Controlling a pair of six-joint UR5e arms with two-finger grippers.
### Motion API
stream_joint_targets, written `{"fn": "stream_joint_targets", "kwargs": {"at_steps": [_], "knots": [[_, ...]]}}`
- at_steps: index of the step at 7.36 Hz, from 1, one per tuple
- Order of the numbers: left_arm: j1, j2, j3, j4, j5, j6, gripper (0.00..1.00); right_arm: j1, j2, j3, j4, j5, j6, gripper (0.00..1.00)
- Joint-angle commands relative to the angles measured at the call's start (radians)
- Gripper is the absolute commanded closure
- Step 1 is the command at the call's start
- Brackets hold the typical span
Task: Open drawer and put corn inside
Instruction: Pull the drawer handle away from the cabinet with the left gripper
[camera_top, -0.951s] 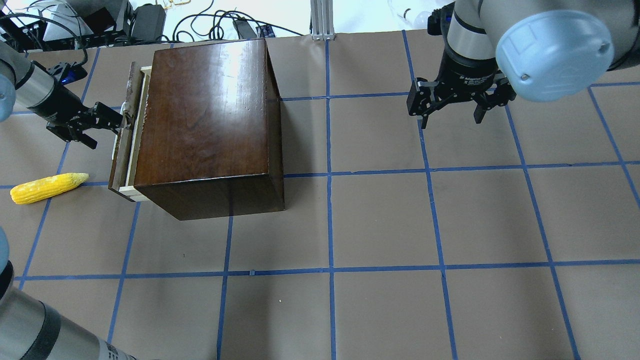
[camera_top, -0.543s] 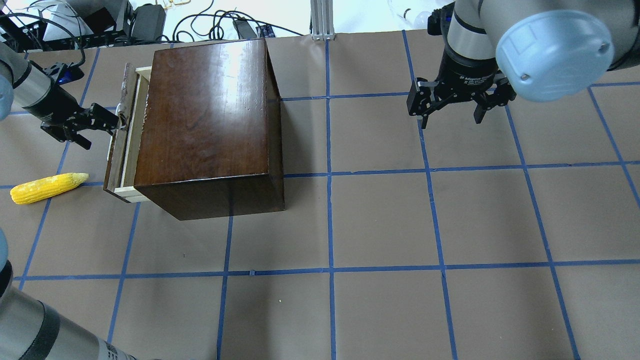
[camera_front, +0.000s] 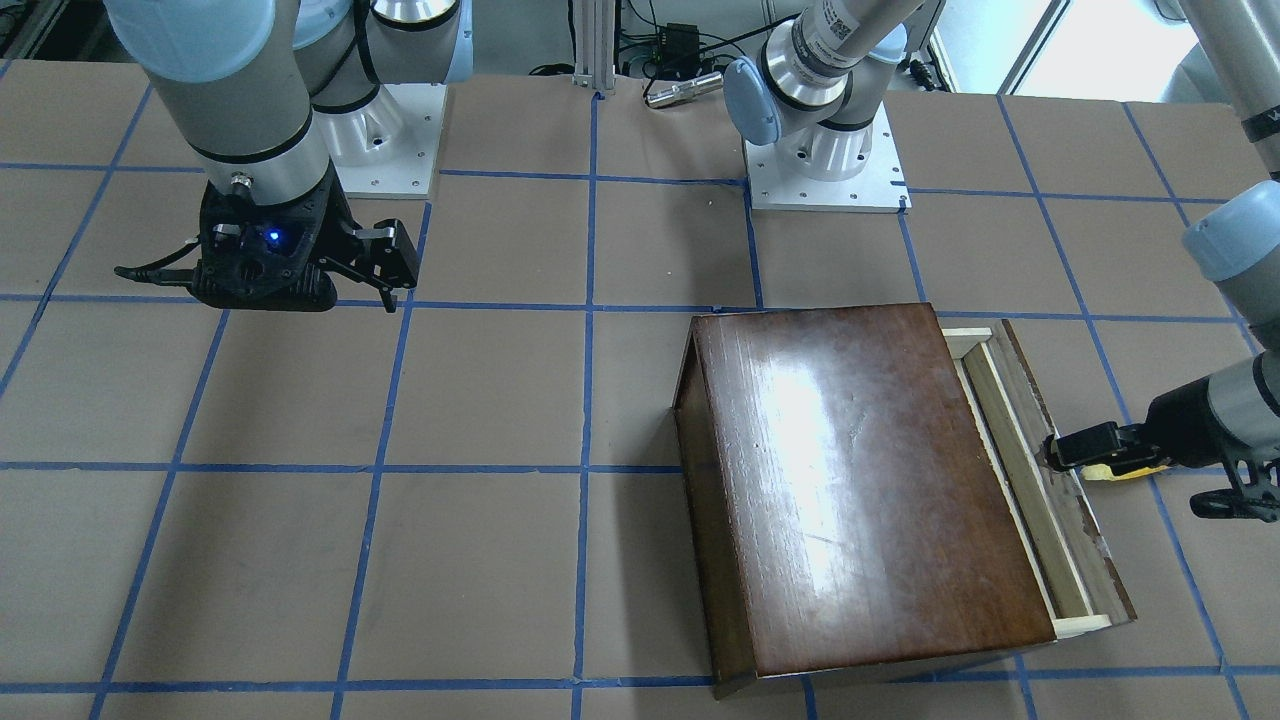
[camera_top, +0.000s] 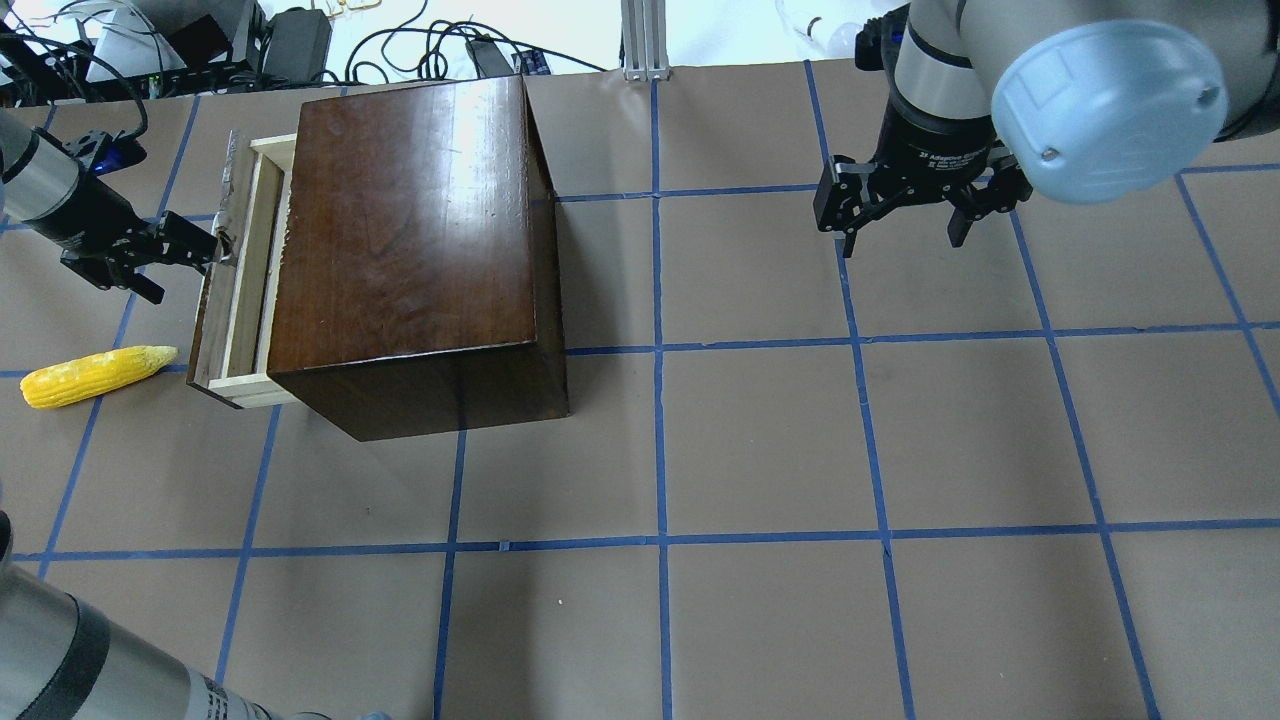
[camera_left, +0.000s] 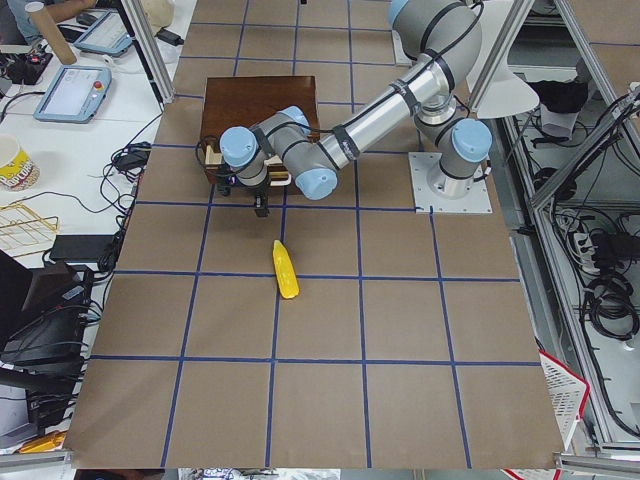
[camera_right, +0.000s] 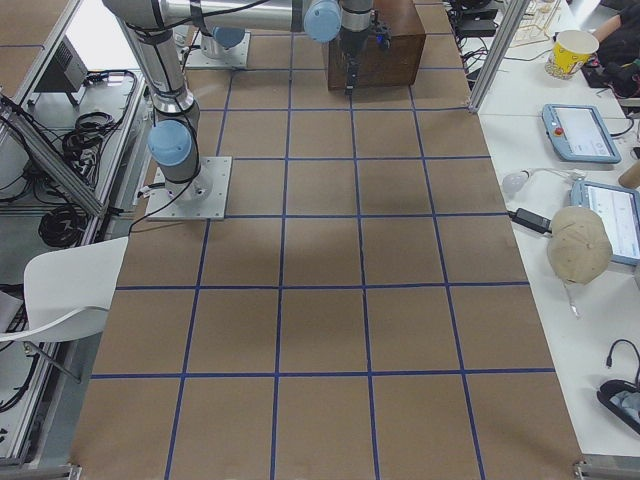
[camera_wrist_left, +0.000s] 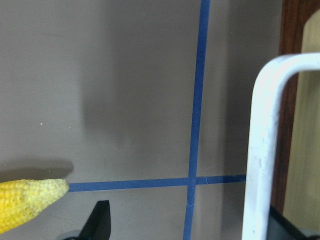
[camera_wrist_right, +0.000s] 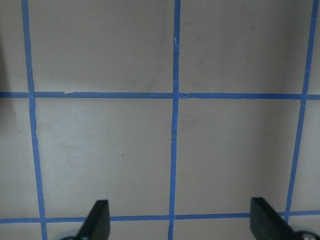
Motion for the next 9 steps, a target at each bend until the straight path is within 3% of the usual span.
{"fn": "stream_joint_targets", "kwargs": {"at_steps": [1, 9], "knots": [[0.019, -0.002, 0.003, 0.000, -0.001, 0.003, 0.00, 0.000, 0.000, 0.000, 0.000, 0.001, 0.000, 0.00], [0.043, 0.005, 0.009, -0.002, 0.002, 0.040, 0.00, 0.000, 0.000, 0.000, 0.000, 0.001, 0.000, 0.00]]}}
